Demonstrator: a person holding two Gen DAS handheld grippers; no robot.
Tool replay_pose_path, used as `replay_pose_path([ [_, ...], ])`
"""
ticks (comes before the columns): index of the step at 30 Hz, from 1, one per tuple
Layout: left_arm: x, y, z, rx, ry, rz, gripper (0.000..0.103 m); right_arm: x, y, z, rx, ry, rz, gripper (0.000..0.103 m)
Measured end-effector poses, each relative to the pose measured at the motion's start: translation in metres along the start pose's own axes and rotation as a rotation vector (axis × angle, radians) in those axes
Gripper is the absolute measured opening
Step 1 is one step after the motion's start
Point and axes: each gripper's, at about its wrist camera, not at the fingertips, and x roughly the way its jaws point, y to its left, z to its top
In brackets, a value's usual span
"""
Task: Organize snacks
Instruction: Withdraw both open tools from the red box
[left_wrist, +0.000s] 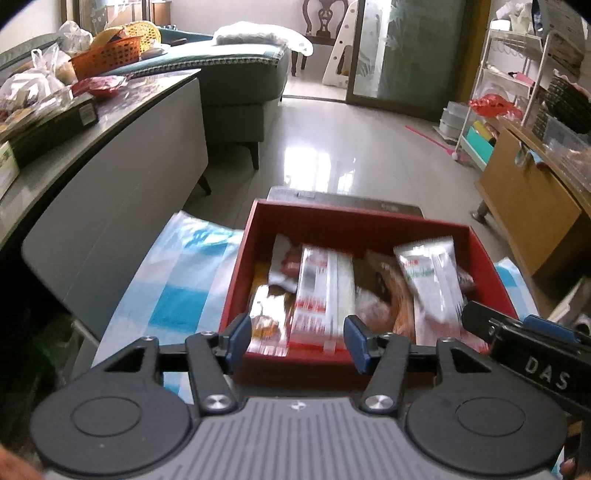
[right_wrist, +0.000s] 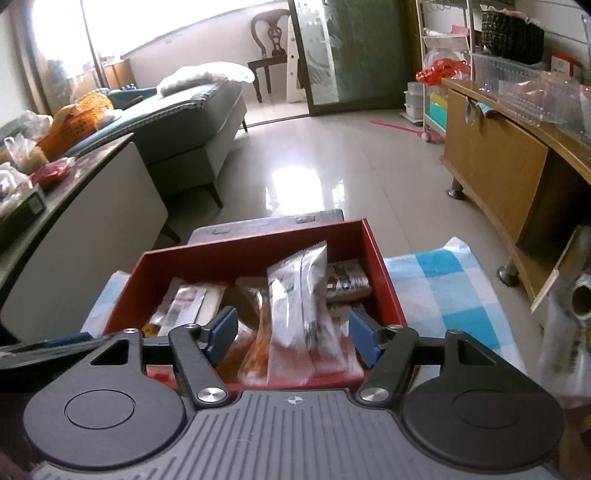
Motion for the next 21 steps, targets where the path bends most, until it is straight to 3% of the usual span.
replay_pose_path([
  [7, -0.038, 0.008, -0.035, 0.014, 0.006, -0.021, 0.059, -0.045, 0.005, -0.035, -0.023, 0.009, -0.002, 0.078],
  [21, -0.085, 0.015, -0.1, 0.048, 0.053, -0.065, 0.066, -0.114, 0.003, -0.099, -0.021, 0.022, 0.006, 0.083],
])
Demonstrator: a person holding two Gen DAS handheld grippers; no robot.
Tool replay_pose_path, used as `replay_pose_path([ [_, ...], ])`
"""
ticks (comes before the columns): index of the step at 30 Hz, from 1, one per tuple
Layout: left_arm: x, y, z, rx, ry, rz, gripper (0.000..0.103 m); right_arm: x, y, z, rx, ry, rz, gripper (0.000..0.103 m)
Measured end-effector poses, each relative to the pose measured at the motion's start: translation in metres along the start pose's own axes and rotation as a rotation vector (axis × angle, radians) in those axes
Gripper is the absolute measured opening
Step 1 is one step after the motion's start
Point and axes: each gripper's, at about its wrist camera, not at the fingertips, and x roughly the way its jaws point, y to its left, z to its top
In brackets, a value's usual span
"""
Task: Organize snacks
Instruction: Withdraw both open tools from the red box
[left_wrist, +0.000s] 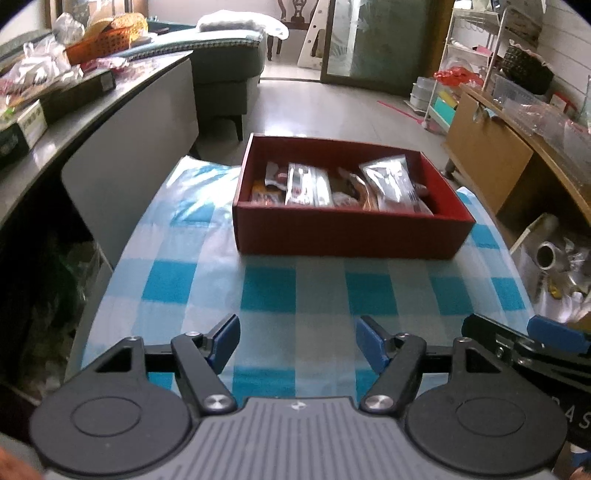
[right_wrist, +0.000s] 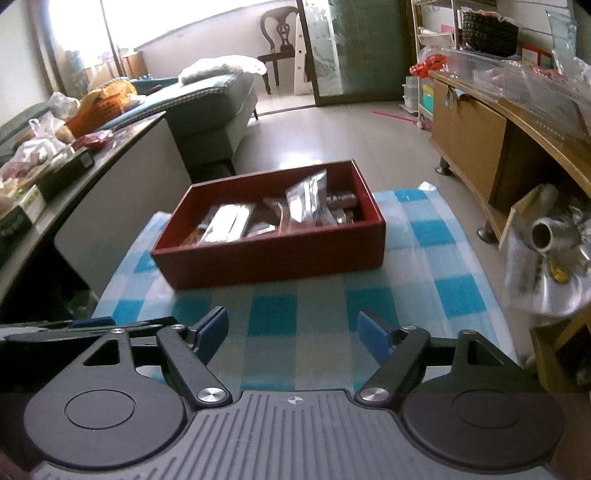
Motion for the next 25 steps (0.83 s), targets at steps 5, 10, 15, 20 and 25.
replay_pose_path([
  [5, -0.005, 0.0, -0.017, -0.004, 0.019, 0.009, 0.069, -0.009, -0.005, -0.014, 0.003, 0.014, -0.01, 0.083],
  [10, -0.009, -0.006, -0.029, 0.024, 0.022, 0.029, 0.073, -0.009, -0.008, -0.025, -0.005, 0.043, -0.032, 0.084],
  [15, -0.013, -0.01, -0.037, 0.047, 0.025, 0.034, 0.074, -0.006, -0.012, -0.033, -0.013, 0.074, -0.055, 0.085],
  [20, -0.016, -0.011, -0.042, 0.065, 0.022, 0.041, 0.075, -0.007, -0.014, -0.038, -0.019, 0.091, -0.06, 0.086],
  [25, -0.019, -0.011, -0.045, 0.076, 0.01, 0.057, 0.075, -0.009, -0.012, -0.04, -0.027, 0.095, -0.057, 0.086],
])
